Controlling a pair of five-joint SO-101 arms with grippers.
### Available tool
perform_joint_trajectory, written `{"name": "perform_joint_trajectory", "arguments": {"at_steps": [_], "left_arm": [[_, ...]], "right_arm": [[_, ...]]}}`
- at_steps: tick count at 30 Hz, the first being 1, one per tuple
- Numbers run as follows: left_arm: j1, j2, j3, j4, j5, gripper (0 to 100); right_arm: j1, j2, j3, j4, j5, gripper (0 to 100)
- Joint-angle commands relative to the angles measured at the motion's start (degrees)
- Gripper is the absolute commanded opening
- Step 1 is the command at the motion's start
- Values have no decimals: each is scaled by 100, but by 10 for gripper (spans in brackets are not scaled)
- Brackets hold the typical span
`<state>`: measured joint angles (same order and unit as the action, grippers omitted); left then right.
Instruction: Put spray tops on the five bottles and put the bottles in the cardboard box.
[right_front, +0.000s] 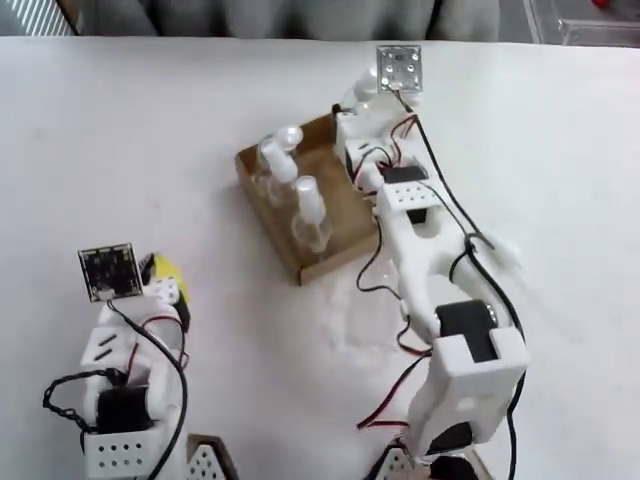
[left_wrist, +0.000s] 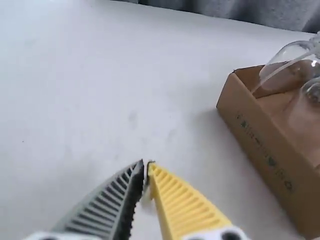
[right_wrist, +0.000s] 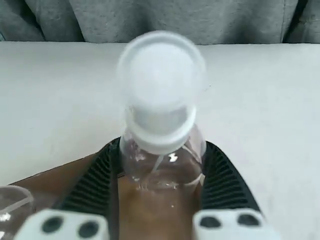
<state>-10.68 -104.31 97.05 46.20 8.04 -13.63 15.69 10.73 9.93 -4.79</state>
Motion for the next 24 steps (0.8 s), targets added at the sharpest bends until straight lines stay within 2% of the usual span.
{"name": "perform_joint_trajectory", "arguments": {"at_steps": [1, 6, 16, 21, 24], "left_arm": [[-57, -40, -9, -202, -53, 23], [-57, -40, -9, -220, -53, 23], [-57, -40, -9, -229, -53, 23], [-57, -40, -9, -237, -53, 23], [-57, -40, -9, -237, -53, 23]], "right_arm": [[4, 127, -519, -145, 70, 15], [4, 391, -615, -198, 70, 15], [4, 1007, -615, -1121, 79, 15], [4, 1103, -598, -1086, 967, 15], [4, 1103, -598, -1086, 941, 15]]}}
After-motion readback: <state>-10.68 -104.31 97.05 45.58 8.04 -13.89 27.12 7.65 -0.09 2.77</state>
